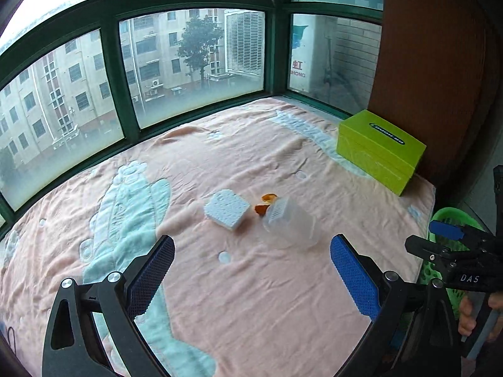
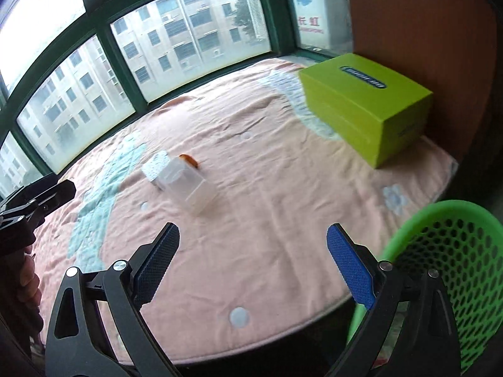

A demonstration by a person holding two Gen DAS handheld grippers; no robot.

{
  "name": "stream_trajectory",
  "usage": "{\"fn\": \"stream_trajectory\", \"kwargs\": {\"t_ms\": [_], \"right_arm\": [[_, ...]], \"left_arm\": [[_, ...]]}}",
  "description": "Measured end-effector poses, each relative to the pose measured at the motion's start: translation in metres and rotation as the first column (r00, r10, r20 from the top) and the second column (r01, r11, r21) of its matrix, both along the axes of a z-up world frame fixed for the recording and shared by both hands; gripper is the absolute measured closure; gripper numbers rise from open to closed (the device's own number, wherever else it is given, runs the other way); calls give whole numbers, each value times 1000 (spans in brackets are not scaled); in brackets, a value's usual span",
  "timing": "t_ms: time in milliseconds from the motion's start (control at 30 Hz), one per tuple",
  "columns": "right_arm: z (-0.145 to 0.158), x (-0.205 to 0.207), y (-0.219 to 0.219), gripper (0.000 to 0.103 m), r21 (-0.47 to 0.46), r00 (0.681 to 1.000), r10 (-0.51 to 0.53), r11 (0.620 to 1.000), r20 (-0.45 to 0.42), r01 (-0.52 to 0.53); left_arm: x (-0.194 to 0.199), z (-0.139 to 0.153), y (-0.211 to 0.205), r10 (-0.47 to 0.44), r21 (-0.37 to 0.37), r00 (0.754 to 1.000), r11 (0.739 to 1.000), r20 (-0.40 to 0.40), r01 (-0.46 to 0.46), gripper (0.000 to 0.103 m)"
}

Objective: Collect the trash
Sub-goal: 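Move both tools back over the table toward the foam block, then grasp the clear rectangular plastic box with the right tool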

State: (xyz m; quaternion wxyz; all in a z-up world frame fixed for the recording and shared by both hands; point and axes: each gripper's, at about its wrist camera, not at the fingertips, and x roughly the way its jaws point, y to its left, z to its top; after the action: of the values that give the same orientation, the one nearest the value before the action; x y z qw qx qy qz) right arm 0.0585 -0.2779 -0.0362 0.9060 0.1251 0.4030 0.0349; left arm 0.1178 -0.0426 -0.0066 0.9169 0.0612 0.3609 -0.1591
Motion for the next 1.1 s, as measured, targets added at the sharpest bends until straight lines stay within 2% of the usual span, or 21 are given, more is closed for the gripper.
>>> {"fn": "stream_trajectory", "kwargs": {"t_ms": [100, 200, 500, 667, 1000, 1100], "right_arm": [[-5, 20, 20, 9, 31, 999, 48, 998, -8, -48], [-9, 40, 39, 9, 15, 996, 91, 996, -19, -91], [-23, 83, 69, 9, -81, 975, 220, 972, -34, -222], [-34, 104, 80, 10, -138, 959, 278, 949, -48, -282], [-51, 135, 94, 17, -175, 937, 341, 920, -81, -350], [-55, 138, 96, 25, -193, 936, 340, 916, -95, -352]], "left_arm": [[6, -2, 21, 32, -14, 999, 999, -16, -32, 7], [13, -4, 37, 70, -19, 997, 997, -21, -71, 7], [32, -22, 62, 140, -32, 988, 989, -71, -142, 7], [41, -27, 67, 137, -33, 987, 990, -80, -140, 7], [58, -38, 70, 143, -40, 983, 988, -115, -149, 7], [65, -41, 66, 139, -30, 984, 989, -111, -143, 7]]}}
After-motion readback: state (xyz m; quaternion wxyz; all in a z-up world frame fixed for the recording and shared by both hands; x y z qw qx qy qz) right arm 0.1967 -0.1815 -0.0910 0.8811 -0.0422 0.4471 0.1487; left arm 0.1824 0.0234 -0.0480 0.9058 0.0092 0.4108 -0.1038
